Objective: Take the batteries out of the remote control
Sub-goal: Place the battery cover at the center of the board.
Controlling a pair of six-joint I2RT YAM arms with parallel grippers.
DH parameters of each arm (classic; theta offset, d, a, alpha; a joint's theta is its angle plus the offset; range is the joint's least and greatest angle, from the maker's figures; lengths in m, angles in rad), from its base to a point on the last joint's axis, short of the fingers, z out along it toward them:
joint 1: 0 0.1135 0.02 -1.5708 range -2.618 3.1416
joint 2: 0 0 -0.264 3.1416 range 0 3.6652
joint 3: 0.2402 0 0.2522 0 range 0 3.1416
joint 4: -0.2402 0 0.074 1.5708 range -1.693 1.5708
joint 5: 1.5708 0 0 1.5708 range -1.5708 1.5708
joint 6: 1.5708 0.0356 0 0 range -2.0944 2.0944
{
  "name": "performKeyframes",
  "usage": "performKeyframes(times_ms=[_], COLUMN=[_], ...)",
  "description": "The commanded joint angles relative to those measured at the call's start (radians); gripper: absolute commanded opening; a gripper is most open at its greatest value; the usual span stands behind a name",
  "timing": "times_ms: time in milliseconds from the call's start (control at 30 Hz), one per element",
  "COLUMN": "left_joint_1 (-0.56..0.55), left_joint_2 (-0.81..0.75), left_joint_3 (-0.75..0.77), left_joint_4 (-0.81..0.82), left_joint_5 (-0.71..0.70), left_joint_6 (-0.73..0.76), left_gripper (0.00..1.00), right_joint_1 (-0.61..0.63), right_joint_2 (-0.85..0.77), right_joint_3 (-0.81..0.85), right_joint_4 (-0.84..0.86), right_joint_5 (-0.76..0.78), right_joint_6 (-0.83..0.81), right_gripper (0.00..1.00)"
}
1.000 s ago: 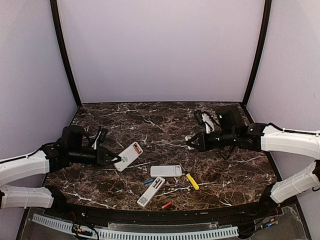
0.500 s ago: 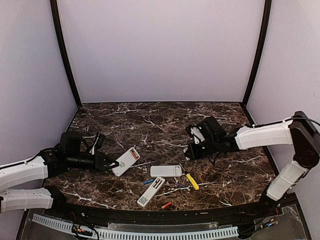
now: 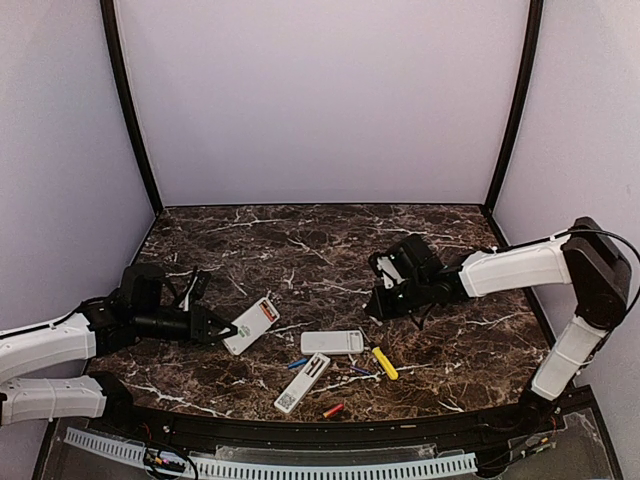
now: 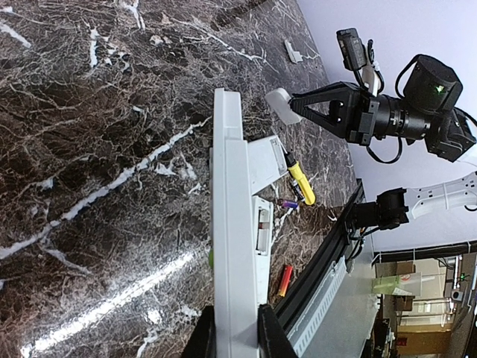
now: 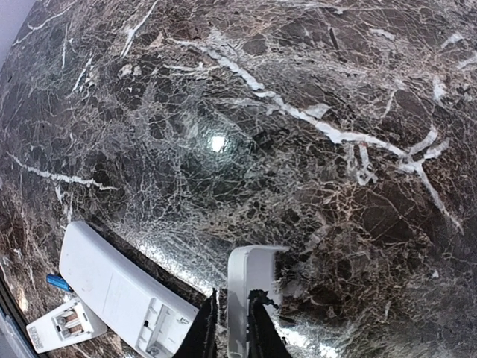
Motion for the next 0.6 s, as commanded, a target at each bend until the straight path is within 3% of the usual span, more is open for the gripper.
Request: performKeyframes(times_ms=[0, 167, 567], left_joint_1=[0.004, 0.004, 0.004], left_joint_2=[-0.007, 0.004, 0.103], left_joint_3=[-0.008, 0.007, -0.037], left_joint_4=[-0.003, -0.036, 0.067], left_joint_5=[0.017, 0.007, 0.017], left_joint_6=[-0.002, 0.013, -0.049], left_gripper=[0.00, 0.00, 0.00], right_joint_1=[-0.005, -0.005, -0.004], right_joint_2=[0.015, 0.007, -0.135], right_joint_3=[0.027, 0.029, -0.014], right_joint_4=[-0.008, -0.007, -0.061], right_joint_5=[0.006, 0.000, -0.036], right_joint_6=[0.001, -0.003, -0.032], right_gripper=[0.19, 0.31, 0.40])
